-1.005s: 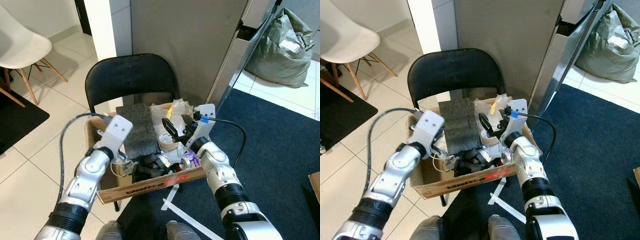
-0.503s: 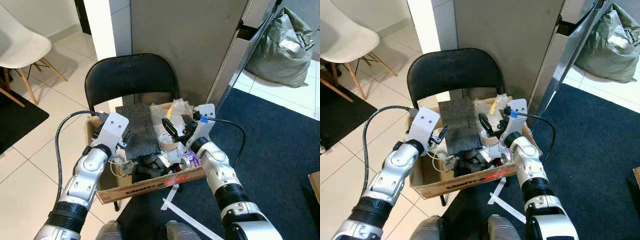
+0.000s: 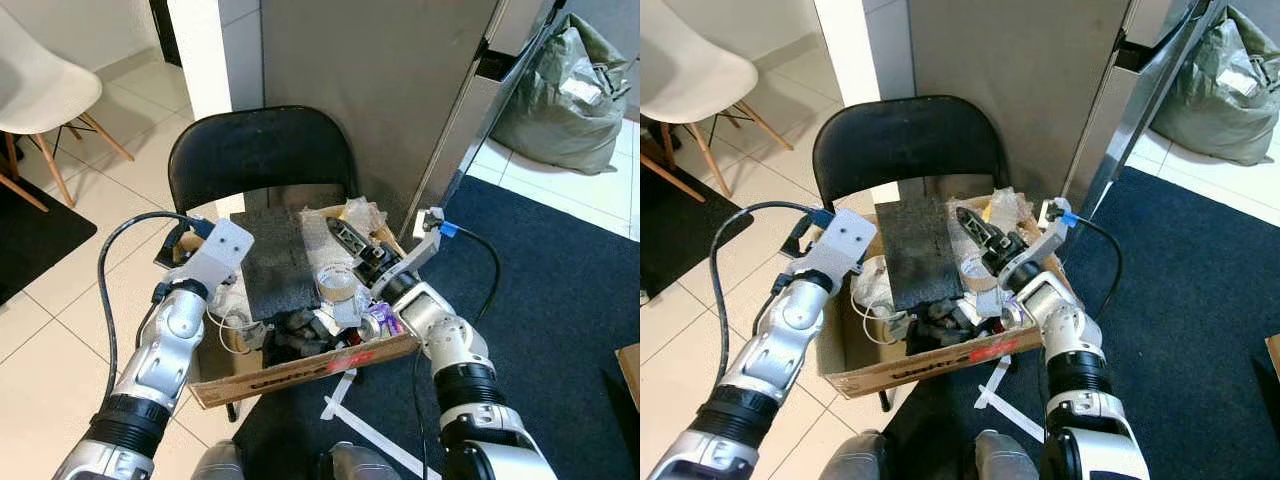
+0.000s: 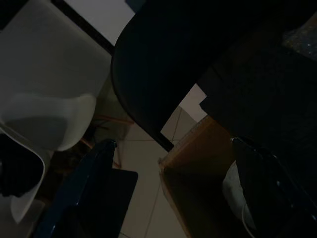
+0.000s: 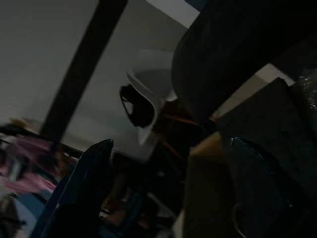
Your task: Picking trash to rubbish bin
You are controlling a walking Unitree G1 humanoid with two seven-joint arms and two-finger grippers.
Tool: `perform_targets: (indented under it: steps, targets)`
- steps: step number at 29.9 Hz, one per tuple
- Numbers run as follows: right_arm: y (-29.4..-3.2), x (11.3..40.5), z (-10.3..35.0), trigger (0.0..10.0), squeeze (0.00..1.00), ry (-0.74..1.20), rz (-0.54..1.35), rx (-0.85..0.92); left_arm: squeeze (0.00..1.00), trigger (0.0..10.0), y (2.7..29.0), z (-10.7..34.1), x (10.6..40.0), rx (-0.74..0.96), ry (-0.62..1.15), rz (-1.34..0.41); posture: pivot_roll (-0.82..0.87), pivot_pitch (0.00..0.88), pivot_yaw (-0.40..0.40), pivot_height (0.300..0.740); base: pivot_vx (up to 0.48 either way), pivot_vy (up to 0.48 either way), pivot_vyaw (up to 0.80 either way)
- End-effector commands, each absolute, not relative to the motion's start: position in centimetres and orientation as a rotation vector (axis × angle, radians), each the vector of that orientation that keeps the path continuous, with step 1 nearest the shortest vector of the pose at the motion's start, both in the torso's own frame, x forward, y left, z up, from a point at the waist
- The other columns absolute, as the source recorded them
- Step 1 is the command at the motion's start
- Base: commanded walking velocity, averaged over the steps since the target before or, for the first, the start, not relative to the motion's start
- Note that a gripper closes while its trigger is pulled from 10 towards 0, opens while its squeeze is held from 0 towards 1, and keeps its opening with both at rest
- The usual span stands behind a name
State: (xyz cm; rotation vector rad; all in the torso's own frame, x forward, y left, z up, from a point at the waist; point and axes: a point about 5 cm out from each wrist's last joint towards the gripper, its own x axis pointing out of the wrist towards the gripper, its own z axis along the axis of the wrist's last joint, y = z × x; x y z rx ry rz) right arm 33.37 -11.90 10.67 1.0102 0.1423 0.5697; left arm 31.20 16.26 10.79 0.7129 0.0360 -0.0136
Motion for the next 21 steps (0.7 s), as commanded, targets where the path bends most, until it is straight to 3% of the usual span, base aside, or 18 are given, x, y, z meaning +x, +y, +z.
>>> perform_targets:
  steps: [1, 11, 17, 21]
  targets:
    - [-12.2, 33.4, 11.0, 10.0, 0.0, 0.14, 0.57, 1.036, 0.0, 10.0, 16.3, 10.7, 31.2, 0.74, 0.032, -0.017, 0.02, 0.072, -0.065, 0.74, 0.0, 0.0, 0.0]
    - [-12.5, 33.5, 10.7, 10.0, 0.0, 0.166, 0.502, 0.887, 0.0, 10.0, 16.4, 10.6, 31.2, 0.74, 0.031, -0.002, 0.02, 0.07, -0.06, 0.74, 0.0, 0.0, 0.0]
    - [-14.2, 34.2, 10.3, 10.0, 0.0, 0.132, 0.311, 0.648, 0.0, 10.0, 16.9, 10.3, 31.3, 0.495, 0.088, 0.067, 0.02, 0.071, -0.059, 0.74, 0.0, 0.0, 0.0]
    - [-16.8, 34.4, 10.1, 10.0, 0.0, 0.097, 0.114, 0.336, 0.0, 10.0, 17.5, 9.8, 31.2, 0.291, 0.138, 0.113, 0.02, 0.068, -0.061, 0.74, 0.0, 0.0, 0.0]
